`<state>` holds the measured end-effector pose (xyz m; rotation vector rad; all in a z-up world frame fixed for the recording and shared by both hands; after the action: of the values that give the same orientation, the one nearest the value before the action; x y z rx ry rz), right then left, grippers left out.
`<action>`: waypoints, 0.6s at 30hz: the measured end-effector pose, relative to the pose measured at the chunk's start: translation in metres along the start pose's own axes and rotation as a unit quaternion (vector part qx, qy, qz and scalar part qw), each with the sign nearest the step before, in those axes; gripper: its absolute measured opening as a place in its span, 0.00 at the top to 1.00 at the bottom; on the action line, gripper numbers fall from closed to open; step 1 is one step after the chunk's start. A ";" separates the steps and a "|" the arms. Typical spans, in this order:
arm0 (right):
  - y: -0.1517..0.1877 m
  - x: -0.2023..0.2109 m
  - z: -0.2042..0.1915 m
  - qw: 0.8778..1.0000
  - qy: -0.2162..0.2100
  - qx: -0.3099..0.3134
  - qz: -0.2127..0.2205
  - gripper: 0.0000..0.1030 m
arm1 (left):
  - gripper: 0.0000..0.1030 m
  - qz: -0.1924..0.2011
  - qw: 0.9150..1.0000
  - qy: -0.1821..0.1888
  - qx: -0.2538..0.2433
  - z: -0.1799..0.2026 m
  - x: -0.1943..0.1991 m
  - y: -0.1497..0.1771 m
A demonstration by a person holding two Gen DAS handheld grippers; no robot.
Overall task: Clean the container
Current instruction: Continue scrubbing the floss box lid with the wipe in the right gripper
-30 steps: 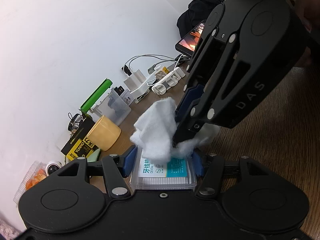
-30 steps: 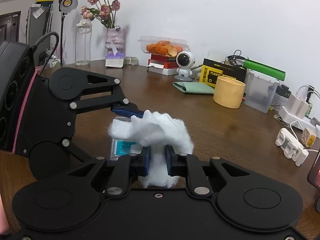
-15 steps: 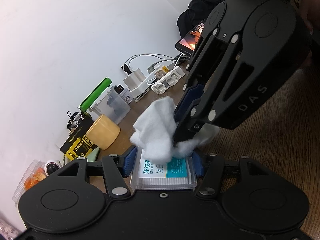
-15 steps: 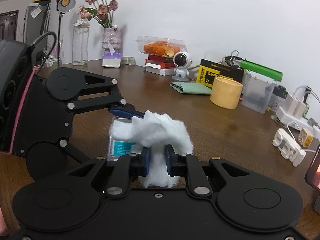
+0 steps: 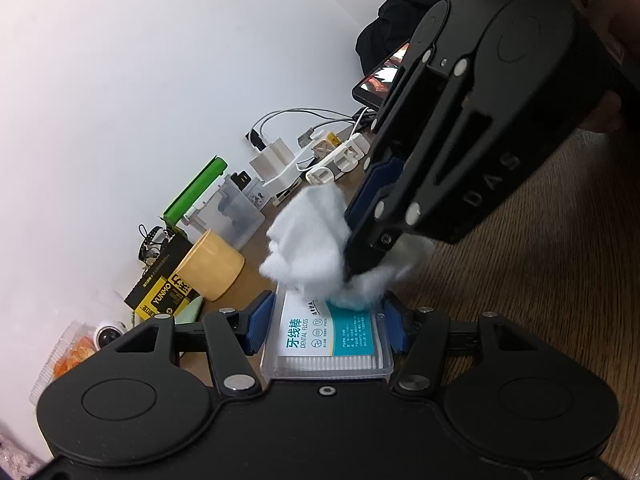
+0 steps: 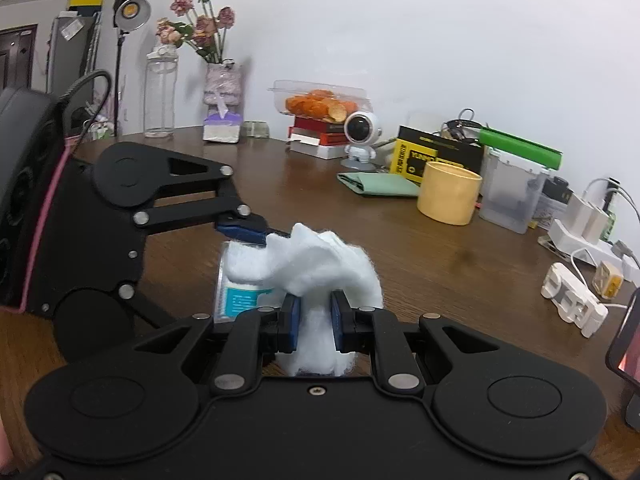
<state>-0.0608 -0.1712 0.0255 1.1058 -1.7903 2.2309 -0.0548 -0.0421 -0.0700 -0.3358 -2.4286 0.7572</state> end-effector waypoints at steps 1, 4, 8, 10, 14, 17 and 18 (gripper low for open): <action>0.000 0.001 0.001 1.000 0.001 -0.003 0.002 0.83 | 0.46 -0.001 1.000 0.002 0.001 -0.001 -0.001 0.000; 0.000 0.001 0.002 1.000 -0.002 -0.003 0.002 0.83 | 0.46 -0.003 1.000 0.008 0.004 -0.003 -0.002 0.000; 0.000 0.001 0.000 1.000 0.001 0.001 0.002 0.83 | 0.46 0.001 1.000 0.010 0.002 -0.003 -0.003 0.001; 0.000 0.001 0.000 1.000 0.003 0.001 0.003 0.83 | 0.46 0.001 1.000 0.012 0.002 -0.003 -0.004 0.001; 0.000 0.001 -0.002 1.000 0.003 0.006 0.002 0.83 | 0.46 0.001 1.000 0.013 0.002 -0.005 -0.006 0.002; 0.001 0.002 -0.004 1.000 0.003 0.012 0.007 0.83 | 0.46 0.002 1.000 0.014 0.002 -0.005 -0.007 0.002; 0.001 0.003 -0.004 1.000 0.003 0.013 0.008 0.83 | 0.46 0.002 1.000 0.014 0.001 -0.005 -0.007 0.002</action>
<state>-0.0651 -0.1688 0.0261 1.0923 -1.7783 2.2714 -0.0456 -0.0408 -0.0709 -0.3478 -2.4010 0.7528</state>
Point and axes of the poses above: each gripper's, at about its wrist camera, not at the fingertips, and x roughly against the way its jaws point, z to its right, y to its underside, the point moved 1 cm from there along -x, roughly the way its jaws point, and after that the axes turned 9 degrees about -z, right-handed, at the moved point
